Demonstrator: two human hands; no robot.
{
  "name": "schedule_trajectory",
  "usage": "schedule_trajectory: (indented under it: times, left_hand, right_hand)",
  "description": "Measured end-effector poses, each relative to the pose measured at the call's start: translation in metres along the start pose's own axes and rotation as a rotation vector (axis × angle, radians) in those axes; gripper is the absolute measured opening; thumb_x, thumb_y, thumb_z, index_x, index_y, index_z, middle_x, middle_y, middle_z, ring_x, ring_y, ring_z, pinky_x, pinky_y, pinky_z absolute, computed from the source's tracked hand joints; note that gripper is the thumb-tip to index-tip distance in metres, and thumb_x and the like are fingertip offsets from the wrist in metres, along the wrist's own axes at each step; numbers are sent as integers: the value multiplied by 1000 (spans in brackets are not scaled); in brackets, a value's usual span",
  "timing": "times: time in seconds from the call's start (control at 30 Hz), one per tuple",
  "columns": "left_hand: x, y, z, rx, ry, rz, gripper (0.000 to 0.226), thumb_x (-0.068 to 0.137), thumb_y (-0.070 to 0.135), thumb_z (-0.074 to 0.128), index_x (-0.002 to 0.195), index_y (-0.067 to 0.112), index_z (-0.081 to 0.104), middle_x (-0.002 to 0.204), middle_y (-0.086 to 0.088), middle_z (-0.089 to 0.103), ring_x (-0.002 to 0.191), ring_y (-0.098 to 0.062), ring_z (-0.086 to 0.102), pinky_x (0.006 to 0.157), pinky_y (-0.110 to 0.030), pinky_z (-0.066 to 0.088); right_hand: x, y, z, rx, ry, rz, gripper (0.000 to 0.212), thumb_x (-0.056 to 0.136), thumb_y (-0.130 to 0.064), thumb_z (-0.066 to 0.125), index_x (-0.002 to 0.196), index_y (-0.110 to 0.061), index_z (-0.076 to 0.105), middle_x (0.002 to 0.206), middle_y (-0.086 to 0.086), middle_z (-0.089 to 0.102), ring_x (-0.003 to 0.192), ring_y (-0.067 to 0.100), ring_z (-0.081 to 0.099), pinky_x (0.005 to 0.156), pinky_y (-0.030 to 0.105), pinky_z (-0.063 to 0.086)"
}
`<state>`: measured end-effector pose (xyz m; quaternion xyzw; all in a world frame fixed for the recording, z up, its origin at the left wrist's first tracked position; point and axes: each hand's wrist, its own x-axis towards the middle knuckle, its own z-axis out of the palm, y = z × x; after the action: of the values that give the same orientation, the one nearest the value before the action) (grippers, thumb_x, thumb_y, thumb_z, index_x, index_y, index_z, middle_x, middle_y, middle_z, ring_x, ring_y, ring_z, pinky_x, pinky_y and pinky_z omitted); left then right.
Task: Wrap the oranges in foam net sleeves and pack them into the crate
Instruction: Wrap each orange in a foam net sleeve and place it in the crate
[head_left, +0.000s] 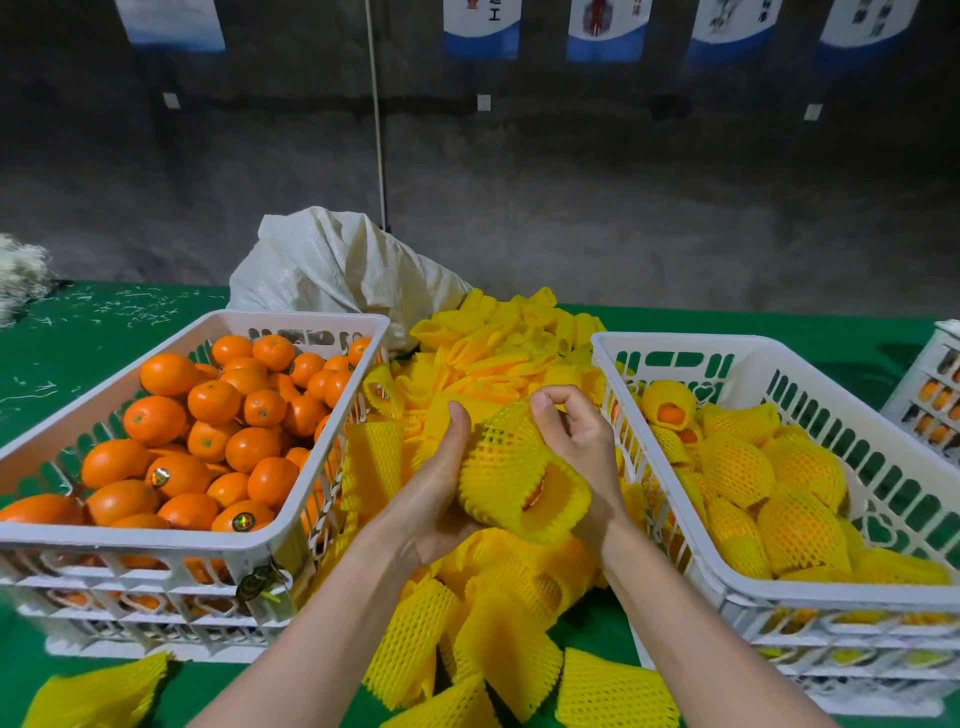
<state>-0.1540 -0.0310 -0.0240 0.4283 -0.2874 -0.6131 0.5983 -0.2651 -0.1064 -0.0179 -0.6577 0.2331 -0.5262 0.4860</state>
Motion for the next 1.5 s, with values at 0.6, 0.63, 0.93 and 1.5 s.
schedule_trajectory:
  times: [0.6, 0.63, 0.93, 1.5]
  left_hand:
    - [-2, 11, -1, 506, 149, 101, 117, 34, 77, 69, 134, 24, 41, 128, 0, 58, 106, -8, 57, 84, -23, 48]
    - [-1, 9, -1, 552, 157, 94, 114, 39, 85, 58, 134, 23, 43, 130, 2, 57, 112, -11, 56, 88, -23, 46]
    - [-1, 4, 1, 440, 146, 87, 80, 56, 65, 61, 125, 25, 55, 121, 3, 67, 105, -8, 65, 81, -22, 51]
    - [4, -1, -1, -34, 78, -20, 46, 59, 50, 65, 88, 14, 73, 86, -13, 74, 71, -25, 72, 59, -33, 57]
  right_hand:
    - [10, -9, -17, 137, -434, 143, 12, 70, -23, 68, 70, -11, 68, 66, -5, 65, 67, 8, 57, 63, 21, 46]
    - [10, -8, -17, 153, -439, 160, 11, 72, -22, 67, 72, -11, 70, 70, -5, 68, 71, 7, 60, 67, 22, 48]
    - [11, -1, -15, 24, -355, 136, 18, 87, -5, 60, 79, -19, 69, 74, -11, 68, 74, 1, 62, 68, 18, 49]
    - [6, 9, -9, 89, -249, 127, 24, 90, -23, 53, 73, -8, 62, 63, -3, 59, 60, 7, 54, 53, 20, 44]
